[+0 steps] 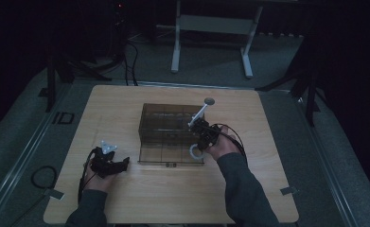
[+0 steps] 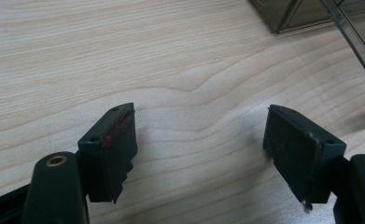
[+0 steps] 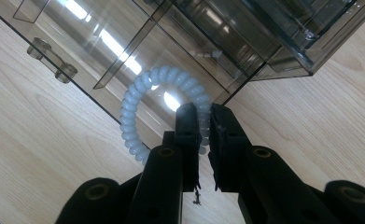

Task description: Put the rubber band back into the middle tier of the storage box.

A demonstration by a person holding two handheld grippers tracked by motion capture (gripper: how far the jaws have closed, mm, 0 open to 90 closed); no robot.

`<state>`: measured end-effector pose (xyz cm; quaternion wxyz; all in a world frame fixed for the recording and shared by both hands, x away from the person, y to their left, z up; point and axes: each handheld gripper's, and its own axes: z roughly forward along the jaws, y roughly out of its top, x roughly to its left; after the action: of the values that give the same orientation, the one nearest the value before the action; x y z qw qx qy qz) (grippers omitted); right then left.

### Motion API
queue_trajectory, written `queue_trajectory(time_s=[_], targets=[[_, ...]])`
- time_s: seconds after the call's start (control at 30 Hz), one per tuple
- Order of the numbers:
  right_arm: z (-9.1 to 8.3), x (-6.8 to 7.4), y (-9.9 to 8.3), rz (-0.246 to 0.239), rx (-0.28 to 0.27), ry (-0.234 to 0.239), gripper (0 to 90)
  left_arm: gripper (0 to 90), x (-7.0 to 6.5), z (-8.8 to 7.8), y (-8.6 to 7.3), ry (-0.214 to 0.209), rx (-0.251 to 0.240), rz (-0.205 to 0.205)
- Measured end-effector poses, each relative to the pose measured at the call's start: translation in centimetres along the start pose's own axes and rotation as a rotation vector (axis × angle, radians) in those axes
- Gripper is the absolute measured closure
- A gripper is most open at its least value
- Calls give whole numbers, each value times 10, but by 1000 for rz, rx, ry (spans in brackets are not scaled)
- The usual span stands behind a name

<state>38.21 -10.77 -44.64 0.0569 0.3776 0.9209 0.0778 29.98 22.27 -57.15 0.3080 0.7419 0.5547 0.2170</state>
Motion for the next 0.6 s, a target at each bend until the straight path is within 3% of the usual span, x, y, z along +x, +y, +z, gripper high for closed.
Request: queue_trajectory(time_s=[0.6], targets=[[11, 3, 4, 8, 11, 16, 821, 258, 0, 0, 0, 1, 3, 6]])
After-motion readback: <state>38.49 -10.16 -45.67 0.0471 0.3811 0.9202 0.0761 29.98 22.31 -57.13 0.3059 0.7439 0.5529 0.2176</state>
